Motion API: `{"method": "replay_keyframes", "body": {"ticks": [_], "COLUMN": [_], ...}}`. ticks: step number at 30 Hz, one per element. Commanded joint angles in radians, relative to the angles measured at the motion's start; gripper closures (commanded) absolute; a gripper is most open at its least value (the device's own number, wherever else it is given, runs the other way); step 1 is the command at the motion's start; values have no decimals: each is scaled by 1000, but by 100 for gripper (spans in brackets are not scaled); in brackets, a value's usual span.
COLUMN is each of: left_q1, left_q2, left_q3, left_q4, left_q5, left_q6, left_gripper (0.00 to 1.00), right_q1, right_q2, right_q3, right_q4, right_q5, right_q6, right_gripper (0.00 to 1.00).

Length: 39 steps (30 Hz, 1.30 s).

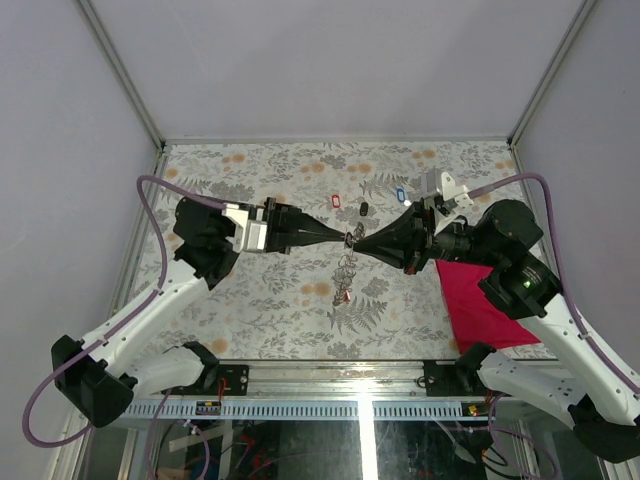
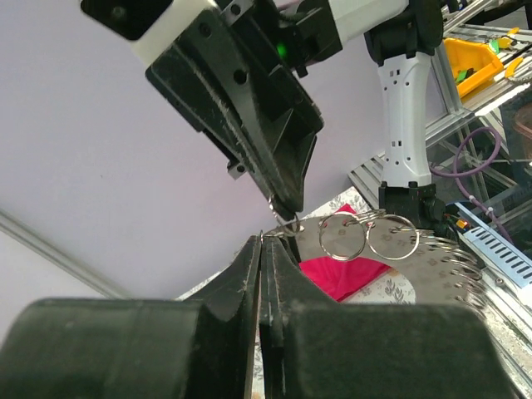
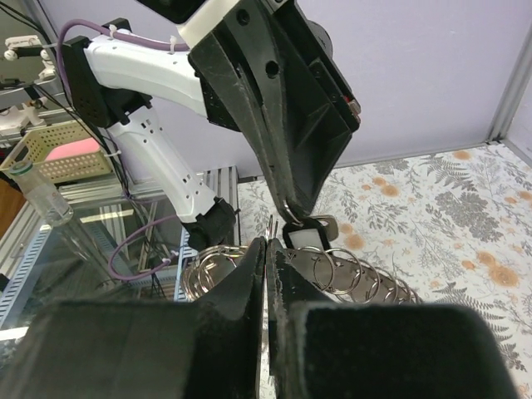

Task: Put the keys on the keyring
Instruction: Insert the key onto the keyring.

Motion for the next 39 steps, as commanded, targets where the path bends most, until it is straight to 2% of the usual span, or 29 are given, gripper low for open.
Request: {"method": "replay_keyframes", "body": {"ticks": [1,16,39], "left_q1": [-22,-43,-62], "left_q2": [-32,-35,-45], "left_q3": [11,8,20], "left_q4": [94,94,88], "left_q5": [8,32,55], "left_q6": [-12,-7,0], "left_gripper": [100,100,100], "right_q1": [7,8,8], "right_q2": [2,10,26], "right_q3": [8,-1,-15], "right_q4": [124,192,181], "right_q5": [-43,-74,-56], "right_q6": [37,83,82], "right_gripper": [100,100,100]}}
